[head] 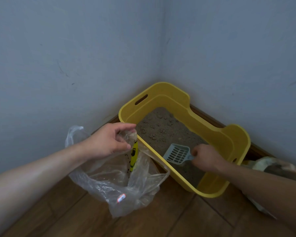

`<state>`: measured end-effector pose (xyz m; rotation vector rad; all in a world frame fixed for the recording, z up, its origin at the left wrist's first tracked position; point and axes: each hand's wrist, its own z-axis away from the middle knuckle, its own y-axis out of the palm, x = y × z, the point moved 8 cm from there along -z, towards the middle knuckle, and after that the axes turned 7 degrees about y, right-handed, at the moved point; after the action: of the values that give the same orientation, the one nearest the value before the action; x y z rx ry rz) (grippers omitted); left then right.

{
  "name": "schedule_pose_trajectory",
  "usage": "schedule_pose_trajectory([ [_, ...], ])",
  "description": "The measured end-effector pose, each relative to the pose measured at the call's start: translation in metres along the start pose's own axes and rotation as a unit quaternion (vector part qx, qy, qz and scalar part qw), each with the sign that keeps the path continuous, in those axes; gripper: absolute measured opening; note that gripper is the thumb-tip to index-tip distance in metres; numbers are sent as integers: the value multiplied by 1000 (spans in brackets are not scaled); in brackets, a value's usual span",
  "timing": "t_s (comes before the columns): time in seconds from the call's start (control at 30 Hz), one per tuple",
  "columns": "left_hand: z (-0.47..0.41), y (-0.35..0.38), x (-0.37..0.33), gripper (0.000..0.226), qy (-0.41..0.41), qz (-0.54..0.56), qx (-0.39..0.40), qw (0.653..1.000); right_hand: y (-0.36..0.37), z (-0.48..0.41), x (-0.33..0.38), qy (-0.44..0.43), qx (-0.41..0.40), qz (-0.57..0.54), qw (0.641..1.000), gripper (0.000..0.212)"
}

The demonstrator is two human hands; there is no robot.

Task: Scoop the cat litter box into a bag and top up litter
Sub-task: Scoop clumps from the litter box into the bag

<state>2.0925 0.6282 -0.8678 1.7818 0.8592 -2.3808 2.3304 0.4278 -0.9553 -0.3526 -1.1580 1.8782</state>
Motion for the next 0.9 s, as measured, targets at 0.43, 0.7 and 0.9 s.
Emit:
schedule_pose_trajectory([
  [0.43,-13,12,2,67,-4,13,13,1000,18,-8,-6,26,1,-7,1000,13],
  [0.7,-21,5,12,66,-13,30,2,999,31,-28,17,11,-21,-40,999,16],
  [0.9,-28,-1,19,65,-26,40,-2,999,27,-52,45,-28,-24,-73,997,17],
])
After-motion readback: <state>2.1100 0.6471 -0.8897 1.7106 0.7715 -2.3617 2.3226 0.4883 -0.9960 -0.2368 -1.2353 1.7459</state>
